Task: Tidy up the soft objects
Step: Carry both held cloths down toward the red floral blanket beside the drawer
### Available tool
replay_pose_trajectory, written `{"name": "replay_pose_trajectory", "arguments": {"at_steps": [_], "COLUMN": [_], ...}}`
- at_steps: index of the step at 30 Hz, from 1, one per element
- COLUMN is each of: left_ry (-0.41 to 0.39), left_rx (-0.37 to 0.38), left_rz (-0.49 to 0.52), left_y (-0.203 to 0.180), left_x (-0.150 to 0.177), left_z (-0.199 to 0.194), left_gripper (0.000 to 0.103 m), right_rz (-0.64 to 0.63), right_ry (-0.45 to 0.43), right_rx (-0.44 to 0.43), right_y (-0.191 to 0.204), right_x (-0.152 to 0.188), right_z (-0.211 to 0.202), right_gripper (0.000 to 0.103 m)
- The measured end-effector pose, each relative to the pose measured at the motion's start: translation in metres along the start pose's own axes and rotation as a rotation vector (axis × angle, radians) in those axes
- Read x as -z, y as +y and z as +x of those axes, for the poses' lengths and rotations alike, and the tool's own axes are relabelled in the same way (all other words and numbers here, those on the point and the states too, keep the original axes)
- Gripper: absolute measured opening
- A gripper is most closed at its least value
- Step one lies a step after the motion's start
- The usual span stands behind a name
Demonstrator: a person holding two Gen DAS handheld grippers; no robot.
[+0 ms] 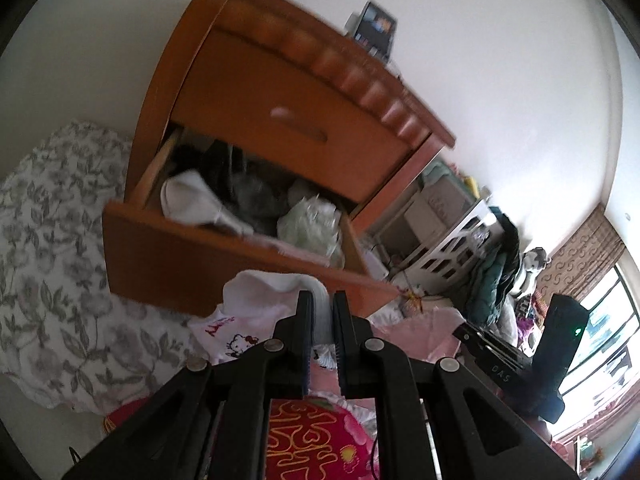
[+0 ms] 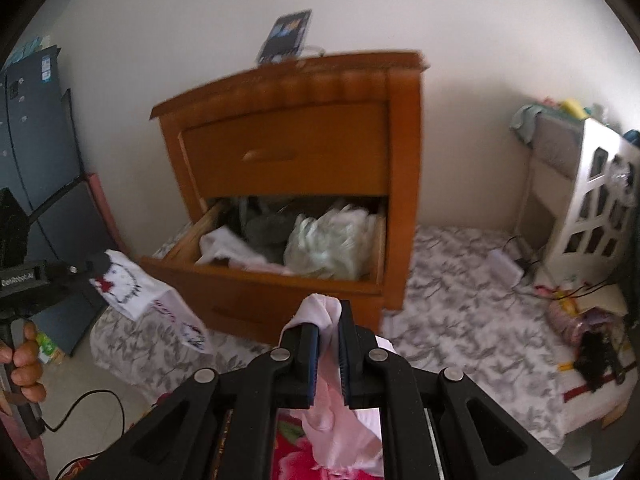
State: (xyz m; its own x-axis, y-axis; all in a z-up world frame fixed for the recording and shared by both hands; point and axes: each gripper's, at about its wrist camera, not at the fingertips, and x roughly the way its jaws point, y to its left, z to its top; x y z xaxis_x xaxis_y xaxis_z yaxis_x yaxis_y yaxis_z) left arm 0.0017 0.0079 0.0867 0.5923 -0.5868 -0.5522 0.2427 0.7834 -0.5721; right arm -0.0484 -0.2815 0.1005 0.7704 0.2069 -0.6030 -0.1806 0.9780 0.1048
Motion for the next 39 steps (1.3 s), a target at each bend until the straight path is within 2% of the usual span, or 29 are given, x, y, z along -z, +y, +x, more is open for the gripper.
{"name": "replay_pose_trajectory", "arguments": {"at_steps": [10,18,25,35,39], "left_ry": [0.107,0.168,0.236,0.257,0.257], "left_rx": [-0.019,-0.047,-0.086,-0.168,-0.184], "left_rz": [-0.061,-0.105,-0.159,-0.202,-0.208], "left_y": [0.026,0.045,0.064,0.087,0.091], "left_x": [0.027,0.038,0.049,0.044,0.039], "left_z": [0.039,0.060,0.085,0.101,0.106], "left_gripper": [0.010,0.010,0.010,0.010,0.010], "right_rz": [-0.023,-0.003,-0.041,-0.018,-0.004], "right_ry": [0.104,0.147,0.213,0.289,0.282], "right_rx": [-0.079,-0.082,-0.080,-0.048,-0.041], "right_y": [0.039,0.045,0.061,0.064,0.062], "right_x": [0.025,0.026,0.031,0.026,0.018], "right_z": [0.054,0.079,0.105,0.137,0.139], "right_gripper": [0.009,0.009,0.012,0.012,0.012]}}
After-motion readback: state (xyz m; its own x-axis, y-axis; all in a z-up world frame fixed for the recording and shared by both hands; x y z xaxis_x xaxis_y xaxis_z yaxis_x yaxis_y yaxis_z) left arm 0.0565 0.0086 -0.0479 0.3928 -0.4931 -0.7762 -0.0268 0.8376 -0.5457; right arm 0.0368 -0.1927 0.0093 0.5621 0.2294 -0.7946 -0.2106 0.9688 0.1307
